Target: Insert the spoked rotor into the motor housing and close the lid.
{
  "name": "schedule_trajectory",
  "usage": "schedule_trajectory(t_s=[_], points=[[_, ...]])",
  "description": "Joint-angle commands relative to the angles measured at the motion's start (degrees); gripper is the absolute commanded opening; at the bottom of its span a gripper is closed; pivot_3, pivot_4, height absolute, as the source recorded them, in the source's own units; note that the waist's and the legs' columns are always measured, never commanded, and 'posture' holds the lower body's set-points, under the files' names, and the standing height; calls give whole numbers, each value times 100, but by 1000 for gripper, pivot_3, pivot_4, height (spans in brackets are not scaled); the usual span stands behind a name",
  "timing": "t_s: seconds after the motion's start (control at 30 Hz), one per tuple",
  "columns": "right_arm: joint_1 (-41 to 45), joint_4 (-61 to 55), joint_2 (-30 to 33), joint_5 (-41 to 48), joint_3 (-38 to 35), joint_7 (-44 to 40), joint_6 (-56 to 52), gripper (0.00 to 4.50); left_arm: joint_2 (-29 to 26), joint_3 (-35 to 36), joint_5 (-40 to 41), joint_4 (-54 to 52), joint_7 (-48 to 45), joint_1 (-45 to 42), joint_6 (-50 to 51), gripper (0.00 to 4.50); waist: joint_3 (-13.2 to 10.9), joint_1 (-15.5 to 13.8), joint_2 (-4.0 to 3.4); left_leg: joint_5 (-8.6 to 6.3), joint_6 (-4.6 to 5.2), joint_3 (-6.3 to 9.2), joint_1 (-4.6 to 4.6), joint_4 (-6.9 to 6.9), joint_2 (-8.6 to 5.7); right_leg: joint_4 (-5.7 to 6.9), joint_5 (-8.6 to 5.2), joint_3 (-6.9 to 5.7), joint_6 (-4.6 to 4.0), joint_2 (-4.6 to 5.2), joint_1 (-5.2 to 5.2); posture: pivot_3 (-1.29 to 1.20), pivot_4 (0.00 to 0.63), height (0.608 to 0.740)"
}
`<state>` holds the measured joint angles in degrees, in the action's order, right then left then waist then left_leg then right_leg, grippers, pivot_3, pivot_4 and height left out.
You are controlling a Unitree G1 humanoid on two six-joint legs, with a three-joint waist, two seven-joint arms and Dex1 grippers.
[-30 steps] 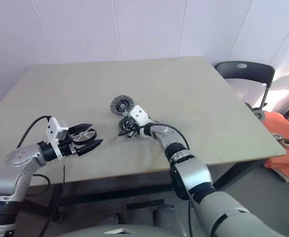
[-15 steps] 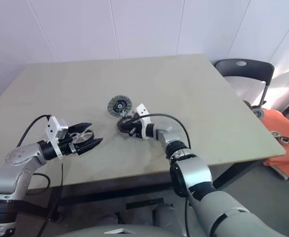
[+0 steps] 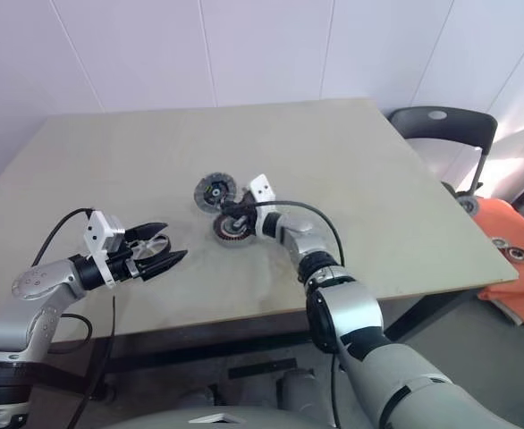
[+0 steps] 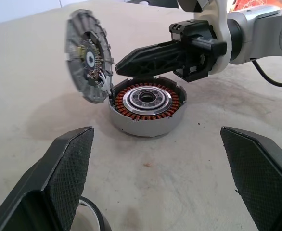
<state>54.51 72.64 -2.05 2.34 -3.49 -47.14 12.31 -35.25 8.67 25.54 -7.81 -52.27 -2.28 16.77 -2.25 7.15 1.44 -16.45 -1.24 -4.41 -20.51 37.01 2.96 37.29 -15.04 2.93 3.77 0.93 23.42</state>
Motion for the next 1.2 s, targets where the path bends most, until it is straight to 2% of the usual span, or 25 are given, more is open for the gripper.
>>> schedule_trajectory(t_s=[0.03,0.43,0.97,1.2], points=[[48,-41,38,-71,31,85,150,14,4,47,24,-115,23,-64,-90,4500,0,-1,0,0,0,0,0,0,0,0,0,0,0,0,0,0,0,740],[-102,35,208,-602,436,323,629,14,6,51,30,-106,43,-99,-82,4500,0,-1,0,0,0,0,0,0,0,0,0,0,0,-1,0,0,0,740],[-213,99,282,-822,626,585,667,14,15,47,9,-73,51,-135,-110,4500,0,-2,1,0,0,0,5,2,0,1,0,0,0,-1,-5,0,0,740],[-301,110,333,-1372,1145,896,882,14,28,53,-5,-53,61,-161,-129,4500,2,-1,3,0,0,1,15,5,0,3,0,0,-1,-1,-15,0,0,740]])
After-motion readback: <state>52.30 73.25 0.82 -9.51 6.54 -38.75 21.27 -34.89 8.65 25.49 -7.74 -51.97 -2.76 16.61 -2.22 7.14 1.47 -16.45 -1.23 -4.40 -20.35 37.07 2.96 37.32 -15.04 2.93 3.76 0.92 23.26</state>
